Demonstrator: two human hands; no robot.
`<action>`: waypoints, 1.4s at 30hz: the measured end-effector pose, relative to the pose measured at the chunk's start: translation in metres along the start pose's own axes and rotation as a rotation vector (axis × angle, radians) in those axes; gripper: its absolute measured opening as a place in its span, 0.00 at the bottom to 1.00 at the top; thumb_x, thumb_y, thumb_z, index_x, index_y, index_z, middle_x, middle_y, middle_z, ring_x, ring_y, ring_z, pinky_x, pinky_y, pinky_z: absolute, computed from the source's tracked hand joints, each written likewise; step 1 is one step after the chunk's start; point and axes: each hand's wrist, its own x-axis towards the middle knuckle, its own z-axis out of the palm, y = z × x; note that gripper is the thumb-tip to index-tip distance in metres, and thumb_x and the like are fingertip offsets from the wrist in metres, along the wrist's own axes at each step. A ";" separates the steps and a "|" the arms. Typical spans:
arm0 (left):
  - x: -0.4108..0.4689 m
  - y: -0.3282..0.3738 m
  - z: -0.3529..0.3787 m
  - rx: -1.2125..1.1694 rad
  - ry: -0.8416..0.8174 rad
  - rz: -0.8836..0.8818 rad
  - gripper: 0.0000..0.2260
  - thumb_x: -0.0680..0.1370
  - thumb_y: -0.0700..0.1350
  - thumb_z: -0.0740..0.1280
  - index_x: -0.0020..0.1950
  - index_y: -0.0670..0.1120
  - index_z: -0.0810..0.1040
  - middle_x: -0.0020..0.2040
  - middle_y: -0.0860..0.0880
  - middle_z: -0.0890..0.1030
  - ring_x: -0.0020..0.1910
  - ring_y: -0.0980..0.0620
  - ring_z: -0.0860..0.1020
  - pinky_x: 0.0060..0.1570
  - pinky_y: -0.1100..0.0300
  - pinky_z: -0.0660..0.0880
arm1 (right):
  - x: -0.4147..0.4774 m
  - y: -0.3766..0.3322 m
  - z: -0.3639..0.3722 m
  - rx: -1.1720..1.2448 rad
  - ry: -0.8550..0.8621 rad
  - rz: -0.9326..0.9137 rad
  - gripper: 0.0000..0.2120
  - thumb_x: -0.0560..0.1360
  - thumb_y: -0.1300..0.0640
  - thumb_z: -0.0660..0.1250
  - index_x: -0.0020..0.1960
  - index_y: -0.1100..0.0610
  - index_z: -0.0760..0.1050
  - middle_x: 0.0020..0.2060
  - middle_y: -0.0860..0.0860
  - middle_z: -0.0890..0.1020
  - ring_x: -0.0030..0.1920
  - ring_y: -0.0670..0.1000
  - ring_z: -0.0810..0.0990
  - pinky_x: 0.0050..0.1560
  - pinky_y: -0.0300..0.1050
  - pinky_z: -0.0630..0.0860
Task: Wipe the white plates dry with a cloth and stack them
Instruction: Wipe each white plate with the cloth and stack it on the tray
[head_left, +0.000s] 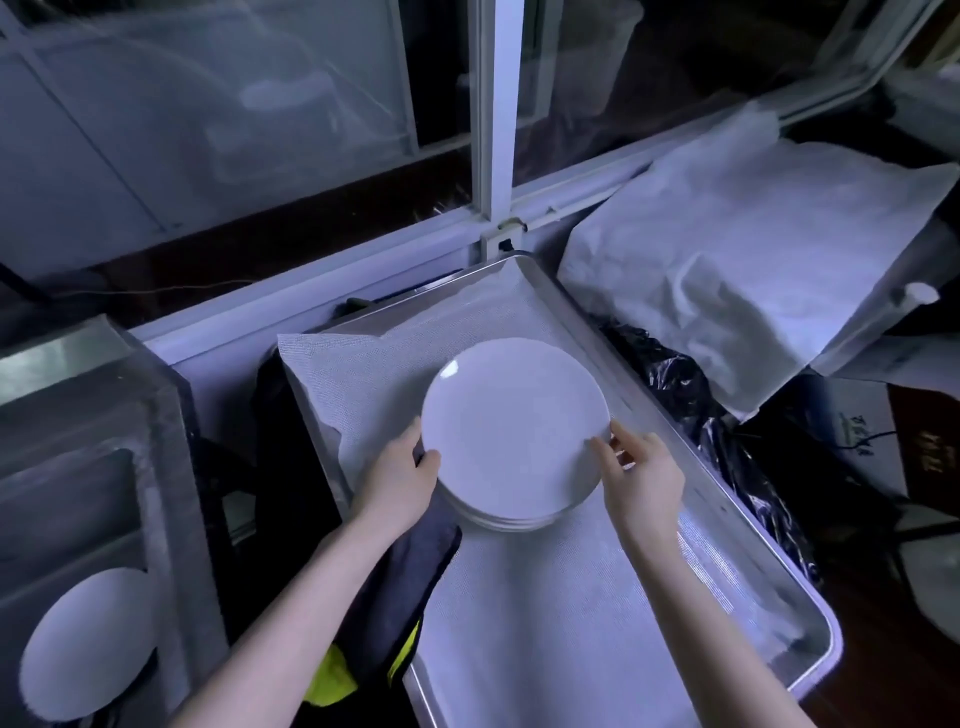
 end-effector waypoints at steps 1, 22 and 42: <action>0.000 0.000 0.000 0.025 0.003 -0.001 0.17 0.79 0.42 0.60 0.67 0.55 0.73 0.38 0.47 0.79 0.46 0.42 0.79 0.54 0.50 0.76 | -0.001 0.000 0.002 0.002 0.010 0.002 0.03 0.75 0.61 0.70 0.44 0.60 0.81 0.38 0.53 0.76 0.40 0.55 0.75 0.41 0.42 0.62; -0.041 -0.033 -0.037 -0.323 0.279 0.052 0.08 0.79 0.47 0.67 0.57 0.57 0.78 0.34 0.57 0.83 0.38 0.63 0.79 0.39 0.75 0.69 | -0.085 -0.062 0.026 0.128 -0.350 -0.378 0.11 0.76 0.54 0.72 0.59 0.50 0.82 0.47 0.46 0.76 0.44 0.43 0.77 0.44 0.28 0.69; -0.214 -0.236 -0.269 -0.725 0.572 0.052 0.38 0.63 0.48 0.74 0.67 0.71 0.65 0.63 0.70 0.74 0.61 0.68 0.75 0.52 0.71 0.73 | -0.307 -0.213 0.219 0.439 -1.052 -0.211 0.06 0.75 0.64 0.73 0.51 0.59 0.78 0.39 0.49 0.84 0.41 0.45 0.81 0.43 0.39 0.78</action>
